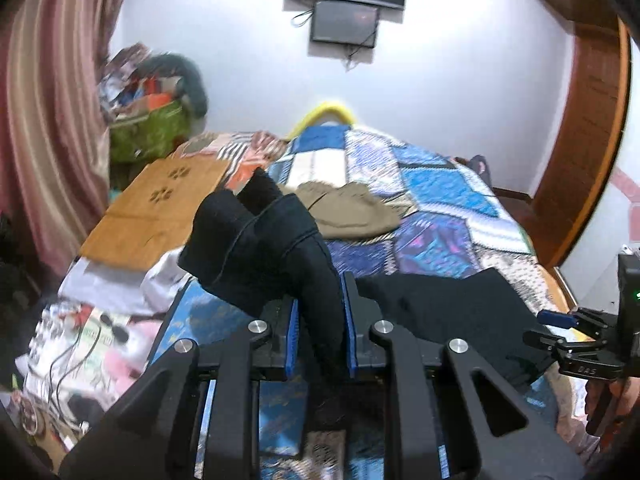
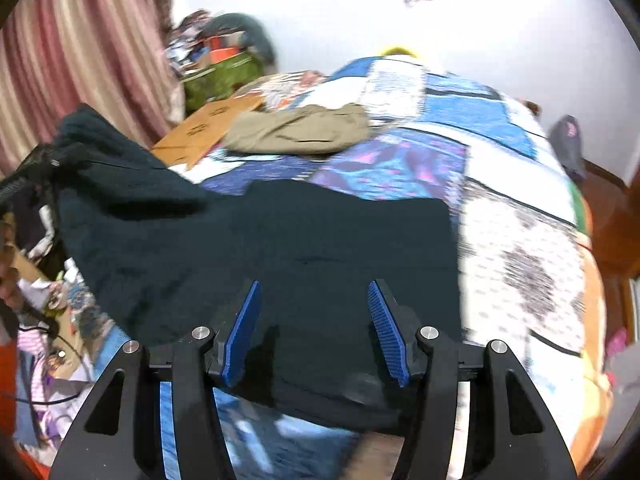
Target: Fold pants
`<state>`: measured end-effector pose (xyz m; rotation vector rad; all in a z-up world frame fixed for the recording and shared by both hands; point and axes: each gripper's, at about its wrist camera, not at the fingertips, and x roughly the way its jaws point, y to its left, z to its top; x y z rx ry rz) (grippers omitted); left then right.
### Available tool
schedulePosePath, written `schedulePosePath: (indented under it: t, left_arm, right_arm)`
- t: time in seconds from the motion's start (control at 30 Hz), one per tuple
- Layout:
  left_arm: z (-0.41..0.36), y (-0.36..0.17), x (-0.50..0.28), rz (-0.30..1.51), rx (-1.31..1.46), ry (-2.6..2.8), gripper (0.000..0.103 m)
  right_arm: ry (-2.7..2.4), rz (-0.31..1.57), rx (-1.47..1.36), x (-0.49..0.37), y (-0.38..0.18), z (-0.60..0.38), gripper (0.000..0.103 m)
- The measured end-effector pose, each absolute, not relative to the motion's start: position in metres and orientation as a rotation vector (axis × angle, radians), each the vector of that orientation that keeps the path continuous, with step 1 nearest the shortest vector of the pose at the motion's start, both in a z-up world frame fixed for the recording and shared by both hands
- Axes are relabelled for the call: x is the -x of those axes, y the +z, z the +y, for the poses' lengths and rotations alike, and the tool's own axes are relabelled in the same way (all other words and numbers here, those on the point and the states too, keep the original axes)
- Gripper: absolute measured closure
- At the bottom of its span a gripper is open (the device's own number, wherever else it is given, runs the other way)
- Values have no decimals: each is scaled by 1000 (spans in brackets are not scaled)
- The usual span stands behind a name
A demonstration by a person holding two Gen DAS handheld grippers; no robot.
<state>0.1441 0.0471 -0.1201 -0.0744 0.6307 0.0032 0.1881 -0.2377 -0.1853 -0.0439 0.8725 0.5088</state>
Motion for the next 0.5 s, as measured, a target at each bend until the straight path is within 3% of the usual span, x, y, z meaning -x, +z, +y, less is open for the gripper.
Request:
schedulePosePath:
  t: [0.5]
  left_arm:
    - [-51, -101, -187, 648, 61, -204, 92]
  right_arm:
    - [459, 920, 3, -194, -227, -280, 47]
